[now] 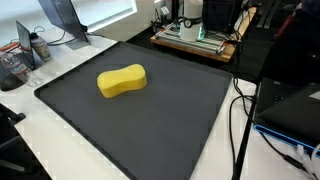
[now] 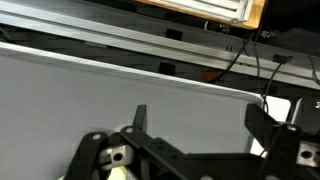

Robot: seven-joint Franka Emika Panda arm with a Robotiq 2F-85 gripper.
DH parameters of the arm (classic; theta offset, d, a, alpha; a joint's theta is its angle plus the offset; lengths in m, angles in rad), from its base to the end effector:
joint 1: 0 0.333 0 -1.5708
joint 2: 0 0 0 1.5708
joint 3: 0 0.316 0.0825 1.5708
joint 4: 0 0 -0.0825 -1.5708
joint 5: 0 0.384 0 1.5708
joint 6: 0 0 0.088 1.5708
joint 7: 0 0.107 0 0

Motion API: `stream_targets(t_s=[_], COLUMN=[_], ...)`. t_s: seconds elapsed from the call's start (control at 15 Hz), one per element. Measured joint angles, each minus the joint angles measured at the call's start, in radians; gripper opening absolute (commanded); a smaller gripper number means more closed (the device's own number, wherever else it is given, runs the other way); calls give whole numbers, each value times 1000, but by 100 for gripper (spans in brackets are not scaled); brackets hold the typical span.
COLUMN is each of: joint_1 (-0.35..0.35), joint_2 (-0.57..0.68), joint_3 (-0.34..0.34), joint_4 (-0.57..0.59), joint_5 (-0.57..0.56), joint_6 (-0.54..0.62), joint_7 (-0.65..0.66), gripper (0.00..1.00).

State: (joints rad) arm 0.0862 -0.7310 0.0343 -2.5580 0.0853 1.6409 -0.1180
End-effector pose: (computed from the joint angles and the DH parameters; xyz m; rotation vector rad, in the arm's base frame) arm 0.3064 0.0465 0.4844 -3.0489 -0.3270 0.2859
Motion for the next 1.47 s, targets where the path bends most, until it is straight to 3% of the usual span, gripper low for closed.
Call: stream_targets(t_s=[0.2, 0.33, 0.93, 1.47], joint_1=[93, 117, 113, 104], joint_2=[-25, -31, -29, -20], joint_3=[53, 61, 53, -28], joint_4=[3, 3, 1, 2], joint_5=[81, 88, 88, 89], joint_6=[-1, -2, -1, -1], joint_7=[-2, -2, -7, -42], gripper=[100, 100, 100, 100])
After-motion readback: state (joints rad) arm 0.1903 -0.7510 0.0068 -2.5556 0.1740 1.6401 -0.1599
